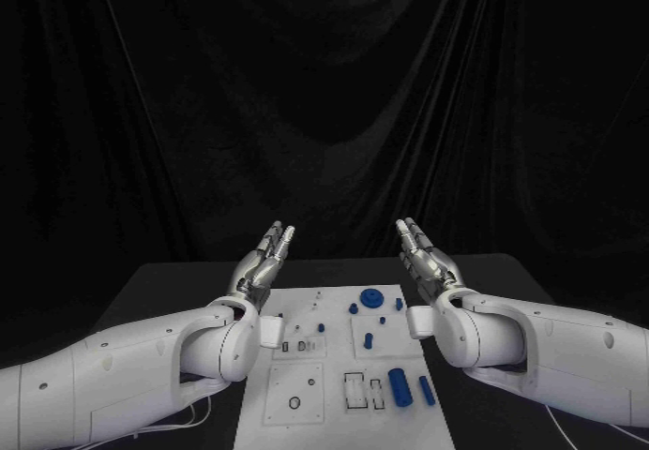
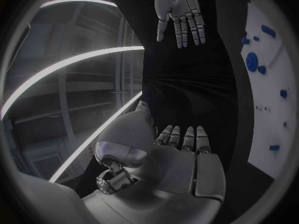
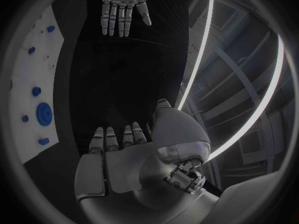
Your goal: Assemble the parts on the task board
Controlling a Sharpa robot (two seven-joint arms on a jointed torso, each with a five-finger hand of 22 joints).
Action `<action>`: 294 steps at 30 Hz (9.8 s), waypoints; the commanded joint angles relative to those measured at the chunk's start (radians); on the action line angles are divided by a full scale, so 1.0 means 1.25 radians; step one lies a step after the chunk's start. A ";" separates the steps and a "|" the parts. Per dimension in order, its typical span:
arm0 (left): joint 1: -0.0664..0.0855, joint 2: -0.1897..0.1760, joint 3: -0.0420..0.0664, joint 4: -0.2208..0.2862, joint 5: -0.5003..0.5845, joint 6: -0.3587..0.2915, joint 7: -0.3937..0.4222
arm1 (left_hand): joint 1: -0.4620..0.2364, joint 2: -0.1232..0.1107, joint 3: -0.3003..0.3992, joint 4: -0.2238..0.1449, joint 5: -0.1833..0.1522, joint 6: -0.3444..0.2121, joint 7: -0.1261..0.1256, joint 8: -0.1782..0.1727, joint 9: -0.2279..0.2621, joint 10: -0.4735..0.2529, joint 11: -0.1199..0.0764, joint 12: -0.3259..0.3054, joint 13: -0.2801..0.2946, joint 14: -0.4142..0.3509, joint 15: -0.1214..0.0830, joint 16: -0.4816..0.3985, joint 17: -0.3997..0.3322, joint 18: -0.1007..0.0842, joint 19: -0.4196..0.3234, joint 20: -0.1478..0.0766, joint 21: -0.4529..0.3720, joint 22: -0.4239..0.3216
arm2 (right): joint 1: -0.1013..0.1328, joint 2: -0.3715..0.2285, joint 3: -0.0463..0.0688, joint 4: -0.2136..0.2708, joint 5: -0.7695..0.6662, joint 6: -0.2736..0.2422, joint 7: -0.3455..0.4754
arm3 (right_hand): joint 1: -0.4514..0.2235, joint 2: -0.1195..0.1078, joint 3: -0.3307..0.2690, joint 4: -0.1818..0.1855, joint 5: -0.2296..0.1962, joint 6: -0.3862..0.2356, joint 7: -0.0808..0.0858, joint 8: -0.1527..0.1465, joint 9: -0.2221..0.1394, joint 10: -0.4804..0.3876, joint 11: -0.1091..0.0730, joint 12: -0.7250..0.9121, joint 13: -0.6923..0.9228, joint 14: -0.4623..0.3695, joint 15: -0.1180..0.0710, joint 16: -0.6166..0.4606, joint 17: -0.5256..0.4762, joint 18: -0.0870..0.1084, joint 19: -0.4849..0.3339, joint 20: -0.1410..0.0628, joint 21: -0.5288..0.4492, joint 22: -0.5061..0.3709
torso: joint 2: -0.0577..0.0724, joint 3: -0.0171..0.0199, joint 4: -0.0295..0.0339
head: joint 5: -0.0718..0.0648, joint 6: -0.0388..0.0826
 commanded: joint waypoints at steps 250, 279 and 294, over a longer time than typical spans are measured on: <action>0.046 -0.219 -0.062 0.007 -0.402 0.368 0.185 | 0.272 0.014 0.008 0.008 0.177 0.073 0.062 0.009 0.012 0.000 0.066 -0.005 -0.001 0.001 -0.029 -0.003 -0.001 0.039 0.001 0.054 -0.005 -0.001 | 0.108 0.244 -0.023 -0.445 -1.614 0.212 -0.325 | 0.371 -0.197 0.501 -0.137 -0.045 0.766 0.272 0.088 0.106 0.921 0.256 0.046 0.050 1.173 -0.026 0.944 0.711 -0.049 1.105 0.061 1.027 0.916 | 0.140 -0.0213 0.1255 | -0.060 -0.089; 0.046 -0.213 -0.062 0.001 -0.402 0.391 0.169 | 0.291 0.017 0.021 0.008 0.226 0.083 0.074 0.011 0.013 0.000 0.077 -0.005 -0.001 0.001 -0.013 -0.003 -0.001 0.039 0.001 0.070 -0.005 -0.001 | 0.099 0.261 -0.023 -0.475 -1.614 0.214 -0.356 | 0.382 -0.197 0.515 -0.150 -0.031 0.763 0.272 0.082 0.109 0.896 0.257 0.047 0.050 1.168 -0.025 0.946 0.714 -0.049 1.102 0.062 1.029 0.924 | 0.132 -0.0265 0.1258 | -0.062 -0.102; 0.046 -0.208 -0.062 -0.004 -0.402 0.403 0.163 | 0.295 0.017 0.024 0.008 0.229 0.083 0.075 0.011 0.013 0.000 0.078 -0.005 -0.001 0.001 -0.007 -0.003 -0.001 0.038 0.001 0.076 -0.005 -0.001 | 0.085 0.279 -0.023 -0.501 -1.614 0.219 -0.351 | 0.375 -0.197 0.515 -0.147 -0.037 0.758 0.273 0.079 0.109 0.895 0.258 0.049 0.050 1.167 -0.024 0.946 0.713 -0.050 1.101 0.063 1.029 0.925 | 0.129 -0.0276 0.1269 | -0.061 -0.109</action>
